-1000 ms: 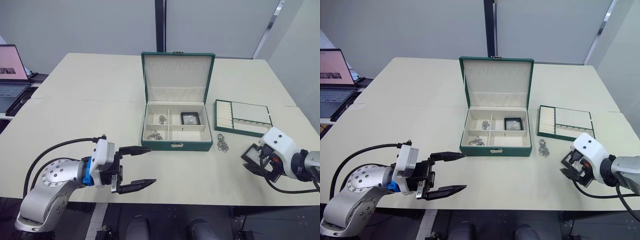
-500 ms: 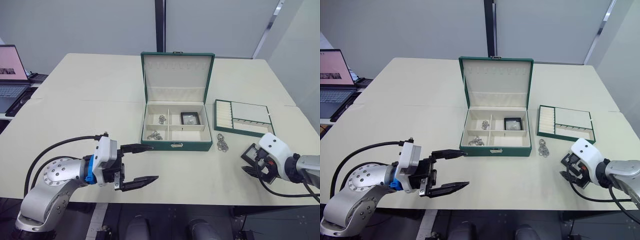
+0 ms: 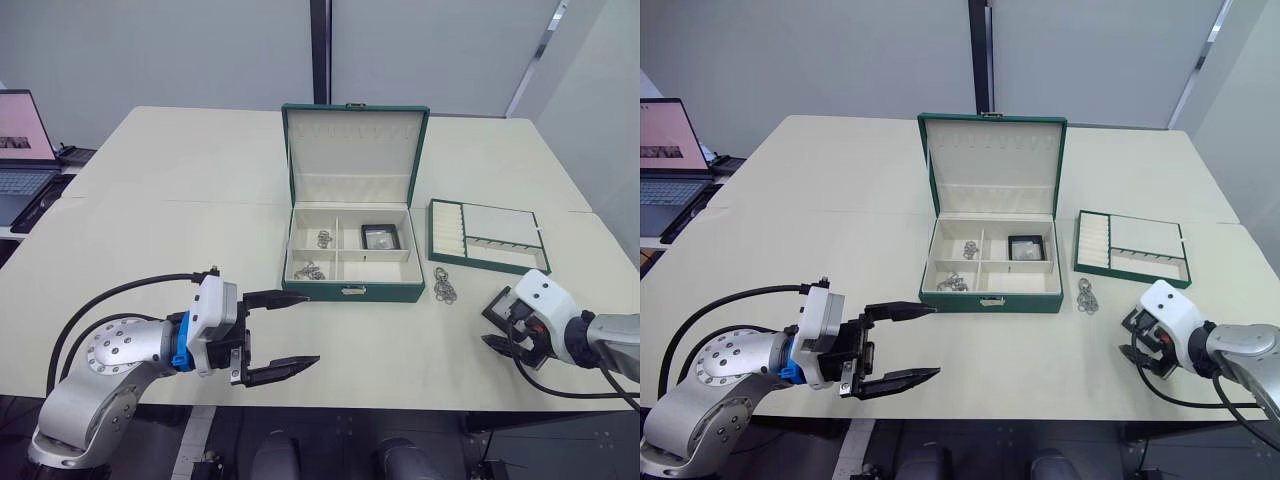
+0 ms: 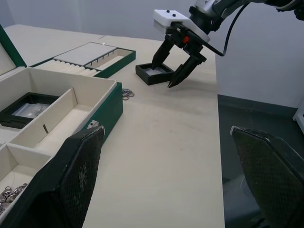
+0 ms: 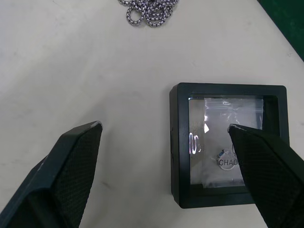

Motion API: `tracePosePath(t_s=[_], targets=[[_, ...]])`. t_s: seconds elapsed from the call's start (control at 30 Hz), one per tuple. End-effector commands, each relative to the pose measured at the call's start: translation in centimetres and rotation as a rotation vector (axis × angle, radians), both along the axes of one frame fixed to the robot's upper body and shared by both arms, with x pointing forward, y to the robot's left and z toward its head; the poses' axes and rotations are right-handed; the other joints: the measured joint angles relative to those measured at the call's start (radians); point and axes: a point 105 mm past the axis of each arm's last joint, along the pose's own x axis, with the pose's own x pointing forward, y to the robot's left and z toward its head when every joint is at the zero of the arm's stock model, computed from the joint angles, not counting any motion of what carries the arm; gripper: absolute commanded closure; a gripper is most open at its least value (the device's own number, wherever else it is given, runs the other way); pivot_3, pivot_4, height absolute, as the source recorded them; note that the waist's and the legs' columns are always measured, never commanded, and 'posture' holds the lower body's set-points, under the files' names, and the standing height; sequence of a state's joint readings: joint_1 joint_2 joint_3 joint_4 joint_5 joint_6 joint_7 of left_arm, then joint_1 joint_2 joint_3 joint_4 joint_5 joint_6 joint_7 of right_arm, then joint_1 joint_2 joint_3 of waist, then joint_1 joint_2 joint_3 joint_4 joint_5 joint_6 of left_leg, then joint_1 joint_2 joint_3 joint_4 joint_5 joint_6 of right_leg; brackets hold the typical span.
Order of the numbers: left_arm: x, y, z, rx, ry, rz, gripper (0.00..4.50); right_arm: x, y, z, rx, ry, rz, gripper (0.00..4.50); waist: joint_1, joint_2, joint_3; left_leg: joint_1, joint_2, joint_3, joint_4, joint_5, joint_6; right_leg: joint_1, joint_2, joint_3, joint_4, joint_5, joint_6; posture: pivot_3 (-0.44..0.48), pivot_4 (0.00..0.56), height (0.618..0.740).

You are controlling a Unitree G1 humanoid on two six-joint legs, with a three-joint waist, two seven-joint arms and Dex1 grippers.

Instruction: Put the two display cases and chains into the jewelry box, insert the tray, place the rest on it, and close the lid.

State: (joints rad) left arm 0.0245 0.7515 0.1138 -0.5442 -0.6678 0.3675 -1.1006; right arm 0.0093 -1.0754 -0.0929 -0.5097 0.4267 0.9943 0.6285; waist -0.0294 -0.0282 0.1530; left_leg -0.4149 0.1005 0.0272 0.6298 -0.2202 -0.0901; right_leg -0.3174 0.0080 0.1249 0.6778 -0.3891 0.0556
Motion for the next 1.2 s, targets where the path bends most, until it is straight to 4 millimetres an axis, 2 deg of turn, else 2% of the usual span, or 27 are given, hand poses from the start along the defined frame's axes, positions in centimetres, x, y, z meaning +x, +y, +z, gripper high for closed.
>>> tracePosePath(t_s=[0.03, 0.1, 0.3, 0.57, 0.9, 1.0, 1.13, 1.2], targets=[[-0.3, -0.1, 0.9, -0.003, -0.034, -0.011, 0.01, 0.4, 0.0, 0.6, -0.011, -0.035, 0.008, 0.18, 0.0, 0.0, 0.0, 0.0, 0.0, 0.0, 0.0, 0.0, 0.0, 0.0, 0.0, 0.0, 0.0, 0.0, 0.0, 0.0, 0.15, 0.74], [-0.3, -0.1, 0.9, -0.003, -0.034, -0.011, 0.0, 0.4, 0.0, 0.6, -0.011, -0.037, 0.007, 0.63, 0.0, 0.0, 0.0, 0.0, 0.0, 0.0, 0.0, 0.0, 0.0, 0.0, 0.0, 0.0, 0.0, 0.0, 0.0, 0.0, 0.15, 0.74], [-0.2, -0.2, 1.0, -0.002, -0.039, -0.011, 0.0, 0.6, 0.0, 0.4, -0.003, -0.043, -0.001, 2.62, 0.0, 0.0, 0.0, 0.0, 0.0, 0.0, 0.0, 0.0, 0.0, 0.0, 0.0, 0.0, 0.0, 0.0, 0.0, 0.0, 0.15, 0.74], [-0.1, -0.1, 0.9, 0.002, -0.036, -0.009, 0.0, 0.6, -0.1, 0.1, -0.005, -0.036, -0.011, 4.48, 0.0, 0.0, 0.0, 0.0, 0.0, 0.0, 0.0, 0.0, 0.0, 0.0, 0.0, 0.0, 0.0, 0.0, 0.0, 0.0, 0.15, 0.74], [-0.1, 0.1, 0.8, -0.003, -0.031, 0.002, 0.0, 1.0, -0.1, 1.0, -0.007, -0.057, -0.006, 4.48, 0.0, 0.0, 0.0, 0.0, 0.0, 0.0, 0.0, 0.0, 0.0, 0.0, 0.0, 0.0, 0.0, 0.0, 0.0, 0.0, 0.15, 0.74], [0.2, 0.5, 0.9, -0.014, -0.023, 0.027, 0.0, 0.8, 0.6, 2.4, 0.003, -0.057, 0.035, 4.48, 0.0, 0.001, 0.001, 0.0, 0.0, 0.0, 0.0, 0.0, 0.0, 0.0, 0.0, 0.0, 0.0, 0.0, 0.0, 0.0, 0.15, 0.74], [0.7, 1.4, 1.1, -0.005, -0.022, 0.044, 0.0, -0.2, 3.5, 6.0, 0.007, -0.029, 0.211, 4.48, -0.002, 0.008, 0.005, 0.0, 0.0, 0.0, 0.0, 0.0, 0.0, 0.0, 0.0, 0.0, 0.0, 0.0, 0.0, 0.0, 0.15, 0.74], [0.7, 1.8, 1.0, 0.004, -0.018, 0.05, 0.0, -0.8, 4.4, 6.8, -0.015, 0.005, 0.274, 4.48, -0.002, 0.009, 0.005, 0.001, 0.0, 0.0, 0.0, 0.0, 0.0, -0.001, 0.0, 0.0, 0.0, 0.0, 0.0, 0.0, 0.15, 0.74]])
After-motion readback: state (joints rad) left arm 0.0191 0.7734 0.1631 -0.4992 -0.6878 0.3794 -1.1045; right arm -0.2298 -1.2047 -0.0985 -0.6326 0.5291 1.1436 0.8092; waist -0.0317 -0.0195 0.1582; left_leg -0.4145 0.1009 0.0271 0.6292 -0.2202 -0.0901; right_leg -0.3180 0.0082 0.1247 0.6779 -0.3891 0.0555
